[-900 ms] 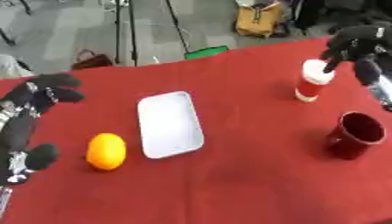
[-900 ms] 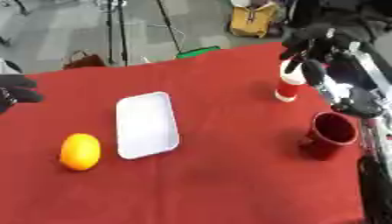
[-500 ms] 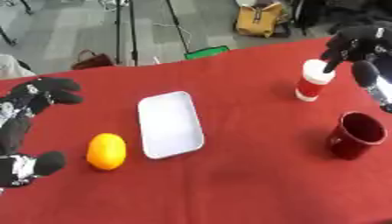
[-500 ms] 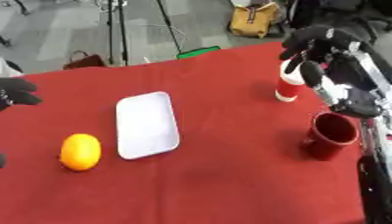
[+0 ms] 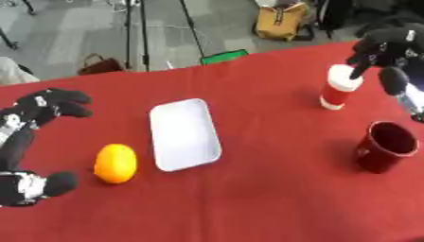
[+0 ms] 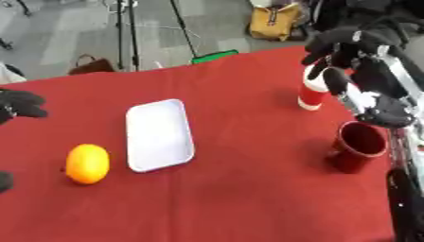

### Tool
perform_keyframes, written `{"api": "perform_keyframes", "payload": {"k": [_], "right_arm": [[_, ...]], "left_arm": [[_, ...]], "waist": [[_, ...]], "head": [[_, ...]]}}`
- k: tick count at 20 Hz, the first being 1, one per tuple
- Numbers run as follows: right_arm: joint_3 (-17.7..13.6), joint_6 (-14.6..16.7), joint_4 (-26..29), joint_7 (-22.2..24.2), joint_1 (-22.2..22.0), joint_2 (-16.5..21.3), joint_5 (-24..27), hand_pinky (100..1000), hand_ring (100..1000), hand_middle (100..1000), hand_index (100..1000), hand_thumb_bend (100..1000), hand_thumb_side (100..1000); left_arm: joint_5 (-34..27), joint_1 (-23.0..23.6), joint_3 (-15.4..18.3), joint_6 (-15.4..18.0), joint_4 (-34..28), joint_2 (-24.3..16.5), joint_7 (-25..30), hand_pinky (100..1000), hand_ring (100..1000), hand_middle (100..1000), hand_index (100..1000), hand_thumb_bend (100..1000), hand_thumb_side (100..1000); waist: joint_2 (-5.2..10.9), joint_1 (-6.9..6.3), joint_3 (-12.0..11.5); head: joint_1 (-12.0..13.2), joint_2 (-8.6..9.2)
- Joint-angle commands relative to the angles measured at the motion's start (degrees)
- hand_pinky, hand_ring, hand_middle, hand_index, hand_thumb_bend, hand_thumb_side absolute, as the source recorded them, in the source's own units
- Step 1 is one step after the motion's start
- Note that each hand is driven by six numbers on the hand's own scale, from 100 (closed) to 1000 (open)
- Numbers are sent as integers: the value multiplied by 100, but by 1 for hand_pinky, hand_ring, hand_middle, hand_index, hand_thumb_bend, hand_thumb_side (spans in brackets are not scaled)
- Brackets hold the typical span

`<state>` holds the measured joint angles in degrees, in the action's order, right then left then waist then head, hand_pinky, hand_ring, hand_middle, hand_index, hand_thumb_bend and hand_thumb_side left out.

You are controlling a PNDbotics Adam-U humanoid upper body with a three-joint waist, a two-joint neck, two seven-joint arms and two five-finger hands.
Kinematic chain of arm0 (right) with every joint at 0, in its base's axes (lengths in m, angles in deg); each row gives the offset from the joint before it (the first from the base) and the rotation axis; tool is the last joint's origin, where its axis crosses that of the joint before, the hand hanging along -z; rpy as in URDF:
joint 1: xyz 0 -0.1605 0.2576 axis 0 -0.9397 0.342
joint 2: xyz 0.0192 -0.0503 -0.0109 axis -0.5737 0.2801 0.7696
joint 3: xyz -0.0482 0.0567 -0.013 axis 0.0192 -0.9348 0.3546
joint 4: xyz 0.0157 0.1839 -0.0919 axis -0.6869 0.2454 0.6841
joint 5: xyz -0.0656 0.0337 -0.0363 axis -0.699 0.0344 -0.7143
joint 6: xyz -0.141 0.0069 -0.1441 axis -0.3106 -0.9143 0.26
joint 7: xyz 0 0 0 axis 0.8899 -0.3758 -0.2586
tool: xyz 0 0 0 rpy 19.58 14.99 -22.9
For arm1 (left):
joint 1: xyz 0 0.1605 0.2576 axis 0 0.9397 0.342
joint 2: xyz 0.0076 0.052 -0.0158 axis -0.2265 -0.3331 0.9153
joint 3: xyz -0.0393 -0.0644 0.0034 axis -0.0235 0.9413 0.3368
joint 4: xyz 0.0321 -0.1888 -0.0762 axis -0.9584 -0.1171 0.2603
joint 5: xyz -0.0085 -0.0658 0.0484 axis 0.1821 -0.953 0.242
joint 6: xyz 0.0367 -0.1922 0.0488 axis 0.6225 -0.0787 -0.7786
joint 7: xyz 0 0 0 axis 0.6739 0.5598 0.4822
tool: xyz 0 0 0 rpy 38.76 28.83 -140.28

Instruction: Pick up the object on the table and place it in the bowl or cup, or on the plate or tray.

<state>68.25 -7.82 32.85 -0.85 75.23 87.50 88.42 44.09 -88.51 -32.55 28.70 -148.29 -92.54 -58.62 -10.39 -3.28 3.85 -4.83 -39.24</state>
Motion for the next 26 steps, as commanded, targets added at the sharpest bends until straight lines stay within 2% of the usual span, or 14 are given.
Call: {"api": "perform_keyframes", "payload": {"k": [1, 5, 6, 9, 13, 18, 26], "right_arm": [[-19, 3, 108, 10, 95, 72, -57, 519, 667, 691, 811, 276, 471], [-19, -6, 97, 7, 90, 78, -87, 519, 666, 690, 811, 267, 475], [-17, -7, 96, 7, 91, 79, -91, 519, 666, 690, 811, 265, 475], [5, -15, 94, 22, 86, 78, -95, 518, 665, 690, 810, 262, 477], [18, -16, 86, 42, 75, 81, -98, 518, 665, 689, 810, 259, 478], [25, -11, 77, 54, 70, 81, -97, 518, 664, 689, 810, 256, 480], [38, 0, 62, 79, 71, 83, -87, 518, 664, 688, 810, 254, 482]], "left_arm": [[96, -36, 71, -4, -123, -201, 54, 762, 708, 737, 853, 1000, 625], [733, -36, 90, -32, -123, -424, 120, 754, 709, 728, 846, 1000, 603], [857, -39, 68, -31, -118, -473, 121, 736, 695, 673, 803, 1000, 531], [1505, -142, -105, -87, 10, -962, 256, 722, 688, 663, 798, 1000, 523], [2425, -408, -314, -49, 486, -1279, 157, 706, 696, 676, 800, 1000, 517], [3462, -715, -564, 213, 982, -1406, 137, 699, 707, 683, 802, 1000, 525], [4326, -1155, -846, 324, 1749, -1361, 163, 683, 703, 669, 782, 1000, 513]], "waist": [[72, 23, -12], [83, 17, -13], [85, 12, -11], [105, -10, 15], [121, -17, 44], [126, -23, 70], [129, -20, 113]], "head": [[16, 52], [16, 64], [19, 64], [39, 68], [51, 64], [54, 59], [50, 110]]}}
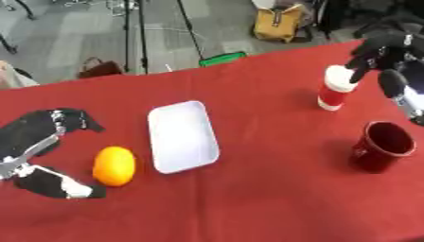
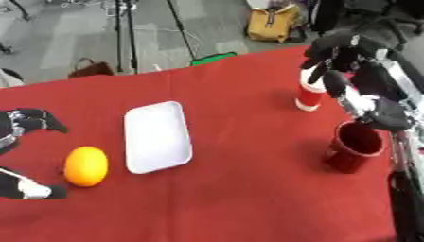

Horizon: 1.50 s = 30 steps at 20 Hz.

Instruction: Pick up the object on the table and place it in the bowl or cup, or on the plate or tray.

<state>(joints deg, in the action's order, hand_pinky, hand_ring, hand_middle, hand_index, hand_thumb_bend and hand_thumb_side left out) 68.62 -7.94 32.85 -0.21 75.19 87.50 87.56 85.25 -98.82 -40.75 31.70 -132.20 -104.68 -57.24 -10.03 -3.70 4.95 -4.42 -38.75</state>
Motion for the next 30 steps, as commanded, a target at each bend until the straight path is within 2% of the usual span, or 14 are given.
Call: {"api": "perform_keyframes", "payload": {"k": [1, 2, 3, 7, 14, 15, 20, 23, 25, 27, 28, 29, 30], "right_arm": [[2, 14, 60, 16, 75, 81, 1, 517, 663, 688, 810, 253, 483], [2, 15, 58, 17, 73, 80, 1, 517, 663, 688, 810, 253, 483], [4, 15, 56, 19, 72, 78, 2, 517, 663, 687, 810, 249, 485], [17, 10, 57, 37, 72, 62, 9, 517, 663, 687, 810, 247, 486], [18, 15, 46, 42, 67, 59, 17, 517, 662, 687, 809, 244, 488], [19, 16, 45, 43, 66, 58, 17, 517, 662, 687, 809, 240, 490], [29, 19, 39, 53, 65, 51, 22, 517, 662, 687, 809, 236, 491], [32, 21, 33, 58, 65, 48, 23, 517, 661, 687, 810, 231, 494], [30, 23, 31, 53, 65, 48, 23, 517, 661, 687, 810, 225, 497], [27, 24, 27, 47, 64, 51, 20, 517, 661, 686, 810, 225, 497], [27, 24, 26, 45, 64, 51, 19, 517, 661, 686, 810, 225, 497], [28, 23, 25, 45, 64, 50, 21, 516, 661, 687, 810, 219, 500], [28, 21, 26, 45, 65, 48, 20, 516, 661, 687, 810, 219, 500]], "left_arm": [[294, -165, -71, 36, 259, -140, 117, 692, 717, 688, 798, 1000, 509], [365, -213, -103, 59, 372, -122, 221, 692, 717, 688, 798, 1000, 509], [420, -257, -143, 87, 498, -103, 335, 700, 734, 738, 824, 1000, 509], [691, -491, -246, 182, 1029, 39, 465, 692, 731, 743, 829, 1000, 516], [1479, -701, -298, 157, 1599, 260, -213, 663, 707, 696, 799, 1000, 515], [1538, -714, -298, 155, 1664, 287, -285, 646, 684, 658, 773, 1000, 494], [1688, -820, -288, 124, 2107, 470, -762, 630, 639, 608, 732, 1000, 469], [1642, -861, -294, 184, 2311, 542, -1031, 622, 599, 549, 669, 1000, 463], [1476, -863, -277, 206, 2355, 575, -1239, 604, 559, 474, 582, 855, 470], [1316, -866, -276, 204, 2360, 577, -1344, 602, 548, 451, 551, 793, 475], [1262, -868, -279, 199, 2359, 573, -1361, 602, 548, 451, 551, 793, 475], [1207, -868, -273, 190, 2352, 578, -1373, 594, 521, 387, 483, 648, 495], [1058, -861, -245, 165, 2325, 594, -1384, 594, 521, 387, 483, 648, 495]], "waist": [[93, 24, 11], [94, 25, 14], [95, 23, 20], [100, 24, 34], [106, 34, 65], [107, 35, 68], [115, 39, 81], [118, 42, 90], [120, 45, 95], [121, 46, 95], [121, 45, 96], [121, 45, 95], [121, 43, 95]], "head": [[14, 62], [16, 62], [21, 63], [28, 71], [35, 76], [34, 78], [35, 84], [38, 84], [32, 86], [32, 89], [33, 90], [32, 92], [29, 96]]}}
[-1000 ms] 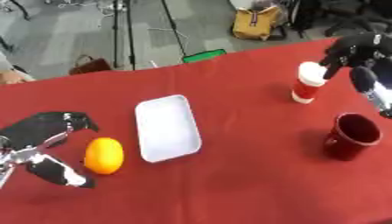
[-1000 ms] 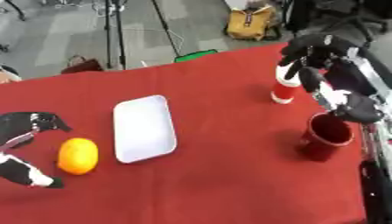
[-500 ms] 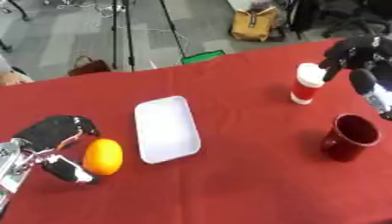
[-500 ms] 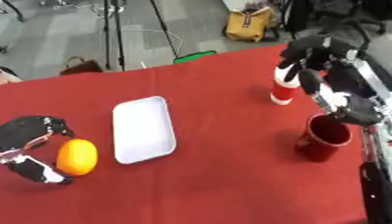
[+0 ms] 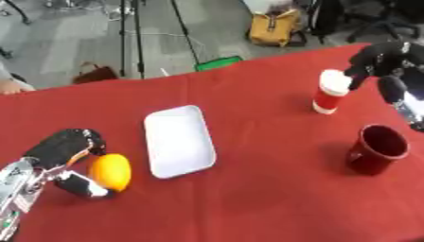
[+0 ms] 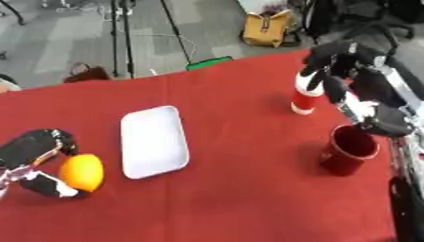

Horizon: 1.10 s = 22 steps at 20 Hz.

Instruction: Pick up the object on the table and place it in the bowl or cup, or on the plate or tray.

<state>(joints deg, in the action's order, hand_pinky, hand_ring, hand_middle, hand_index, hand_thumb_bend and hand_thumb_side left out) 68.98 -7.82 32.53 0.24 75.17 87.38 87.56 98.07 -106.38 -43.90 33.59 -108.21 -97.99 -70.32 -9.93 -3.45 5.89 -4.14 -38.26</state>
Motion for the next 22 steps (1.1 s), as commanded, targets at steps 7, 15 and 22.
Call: {"api": "perform_keyframes", "payload": {"k": [7, 15, 22], "right_arm": [[-15, 9, 60, -8, 64, 65, 3, 516, 660, 686, 810, 245, 503], [26, -1, 64, 29, 75, 45, 22, 516, 659, 684, 809, 248, 506], [102, 21, 42, 110, 130, 33, 73, 516, 659, 684, 809, 253, 507]], "left_arm": [[-1385, -188, 232, -288, -875, -295, 831, 593, 509, 377, 472, 582, 504], [-1687, -834, 21, -417, -1278, -322, 1354, 594, 518, 388, 488, 628, 503], [-941, -1470, -220, -249, -215, 206, 684, 597, 529, 403, 501, 707, 499]], "waist": [[112, 7, 14], [145, -8, 100], [135, -23, 307]], "head": [[-6, 48], [56, 63], [177, 109]]}}
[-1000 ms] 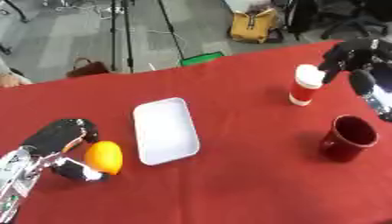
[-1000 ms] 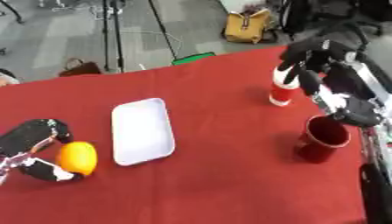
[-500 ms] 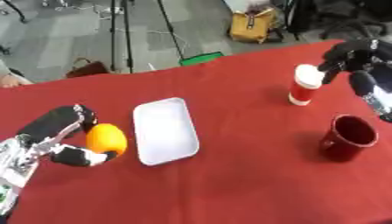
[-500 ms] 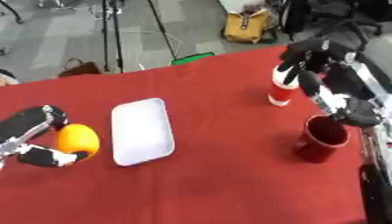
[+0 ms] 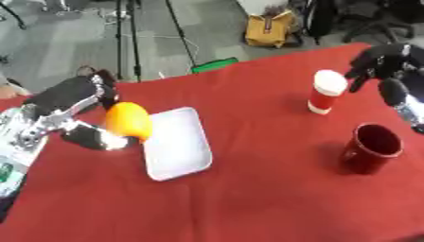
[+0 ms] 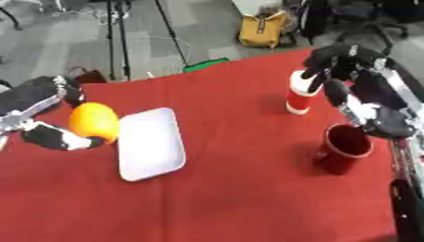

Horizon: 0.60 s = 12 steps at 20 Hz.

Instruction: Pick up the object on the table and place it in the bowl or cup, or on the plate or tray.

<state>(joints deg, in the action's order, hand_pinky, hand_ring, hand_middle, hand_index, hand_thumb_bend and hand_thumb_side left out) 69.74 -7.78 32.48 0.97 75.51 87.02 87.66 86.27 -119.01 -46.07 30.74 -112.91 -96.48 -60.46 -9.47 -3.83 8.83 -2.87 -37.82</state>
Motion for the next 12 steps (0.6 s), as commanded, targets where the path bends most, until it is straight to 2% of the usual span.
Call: {"api": "perform_keyframes", "payload": {"k": [1, 4, 6, 9, 12], "right_arm": [[32, 20, 42, 48, 103, 70, 68, 516, 659, 684, 809, 253, 507], [72, 38, 31, 99, 137, 70, 92, 515, 658, 684, 809, 254, 511], [86, 50, 20, 128, 152, 70, 106, 515, 658, 684, 809, 255, 511], [83, 59, 13, 145, 158, 71, 114, 514, 657, 683, 809, 257, 512], [82, 61, 11, 156, 160, 71, 110, 514, 657, 683, 809, 253, 516]], "left_arm": [[338, -261, -12, 46, 405, 111, -484, 597, 529, 403, 501, 707, 499], [566, -507, 138, -155, 1028, 398, -1464, 593, 520, 395, 504, 759, 463], [614, -592, 178, -175, 1375, 508, -2008, 593, 520, 394, 505, 759, 460], [662, -660, 202, -141, 1621, 583, -2459, 596, 533, 421, 538, 777, 466], [881, -648, 163, -102, 1789, 621, -2570, 600, 549, 469, 571, 773, 499]], "waist": [[85, 11, 32], [49, -7, 147], [35, -13, 189], [16, -24, 231], [-1, -35, 251]], "head": [[61, 70], [108, 118], [123, 133], [136, 148], [137, 151]]}}
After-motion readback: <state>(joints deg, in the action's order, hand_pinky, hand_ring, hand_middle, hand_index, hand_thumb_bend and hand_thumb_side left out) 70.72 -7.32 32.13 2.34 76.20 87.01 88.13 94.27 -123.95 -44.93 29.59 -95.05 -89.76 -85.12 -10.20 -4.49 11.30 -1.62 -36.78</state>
